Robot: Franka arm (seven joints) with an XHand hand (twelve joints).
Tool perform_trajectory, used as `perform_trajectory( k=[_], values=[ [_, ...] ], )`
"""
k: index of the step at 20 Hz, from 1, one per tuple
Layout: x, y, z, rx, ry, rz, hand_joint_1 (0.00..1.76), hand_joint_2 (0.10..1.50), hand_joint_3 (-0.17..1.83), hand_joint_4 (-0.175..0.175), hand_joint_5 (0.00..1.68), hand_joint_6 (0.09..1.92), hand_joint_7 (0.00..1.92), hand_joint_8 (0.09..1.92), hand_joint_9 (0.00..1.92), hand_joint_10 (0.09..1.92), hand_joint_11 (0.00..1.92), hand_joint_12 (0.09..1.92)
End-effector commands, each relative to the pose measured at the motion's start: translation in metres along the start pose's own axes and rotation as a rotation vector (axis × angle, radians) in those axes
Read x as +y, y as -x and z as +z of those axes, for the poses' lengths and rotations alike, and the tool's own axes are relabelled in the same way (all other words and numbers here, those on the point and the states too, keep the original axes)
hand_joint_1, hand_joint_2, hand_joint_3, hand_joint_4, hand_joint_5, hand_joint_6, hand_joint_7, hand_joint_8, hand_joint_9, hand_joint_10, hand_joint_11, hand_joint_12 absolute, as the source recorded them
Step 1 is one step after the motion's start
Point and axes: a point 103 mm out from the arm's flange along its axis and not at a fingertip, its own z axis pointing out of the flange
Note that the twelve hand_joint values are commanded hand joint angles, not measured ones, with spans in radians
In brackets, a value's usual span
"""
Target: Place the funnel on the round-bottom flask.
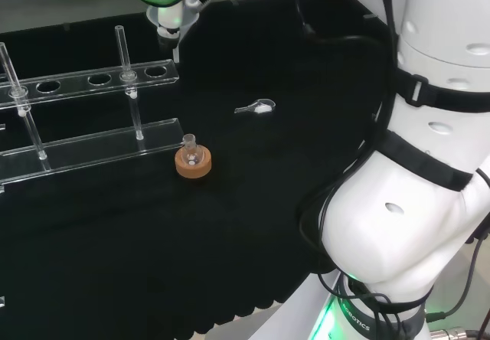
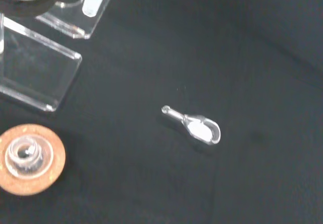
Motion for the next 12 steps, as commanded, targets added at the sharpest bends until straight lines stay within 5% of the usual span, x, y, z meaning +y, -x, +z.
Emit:
perform_trajectory(
  k=[1,12],
  values=[
    [-0.025,-0.004,0.016,0.014,-0.022,0.028,0.82,0.68,0.58,-0.032,0.61,0.76,0.74,0.71,1.08,0.44,0.53,1.35],
    [-0.030,-0.024,0.036,-0.005,-0.072,0.015,0.81,0.68,0.58,-0.031,0.63,0.77,0.74,0.71,1.08,0.44,0.54,1.34]
  ],
)
